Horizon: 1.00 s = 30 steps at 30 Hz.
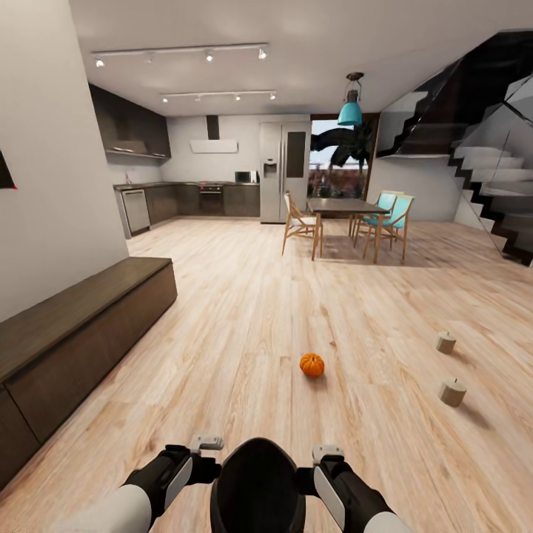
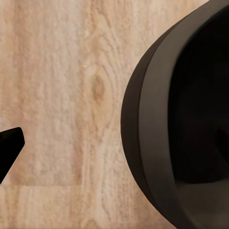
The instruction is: Place each of the two pumpkins and all three candles from the living room inside a cabinet in the living room (use any cabinet), then make sure every cabinet is closed, and position the cauldron so it is next to a table in the living room.
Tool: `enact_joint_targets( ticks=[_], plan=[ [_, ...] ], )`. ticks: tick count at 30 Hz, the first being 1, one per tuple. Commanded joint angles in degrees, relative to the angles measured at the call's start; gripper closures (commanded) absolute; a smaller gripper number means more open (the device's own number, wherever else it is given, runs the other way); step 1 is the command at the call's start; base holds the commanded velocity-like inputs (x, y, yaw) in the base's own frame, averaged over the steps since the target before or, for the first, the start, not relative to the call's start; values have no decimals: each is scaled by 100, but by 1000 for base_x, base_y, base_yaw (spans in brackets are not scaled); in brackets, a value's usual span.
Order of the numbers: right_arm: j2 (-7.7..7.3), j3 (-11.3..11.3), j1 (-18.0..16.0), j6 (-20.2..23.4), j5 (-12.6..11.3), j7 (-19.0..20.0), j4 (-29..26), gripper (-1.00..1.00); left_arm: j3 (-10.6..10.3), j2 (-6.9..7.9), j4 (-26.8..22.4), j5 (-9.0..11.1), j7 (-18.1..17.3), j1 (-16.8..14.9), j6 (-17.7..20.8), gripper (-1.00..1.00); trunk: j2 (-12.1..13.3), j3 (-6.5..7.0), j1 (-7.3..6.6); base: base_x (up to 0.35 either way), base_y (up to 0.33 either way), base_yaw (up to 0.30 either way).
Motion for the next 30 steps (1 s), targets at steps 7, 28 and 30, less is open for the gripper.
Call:
enact_joint_targets(
  ticks=[7, 28, 30],
  plan=[
    [0, 64, -2, 16, -60, 256, -21, -100, -12, 1, -12, -25, -54, -1, 67, -100, -53, -157, 37, 0, 0, 0],
    [0, 145, -2, 13, -60, 425, -56, -100, -58, 1, -20, -24, -278, -1, -12, -100, -69, -423, 68, 0, 0, 0],
    [0, 146, -2, 13, -60, 425, -56, -100, -61, 1, -21, -26, -285, -1, -21, -100, -69, -423, 68, 0, 0, 0]
  ],
)
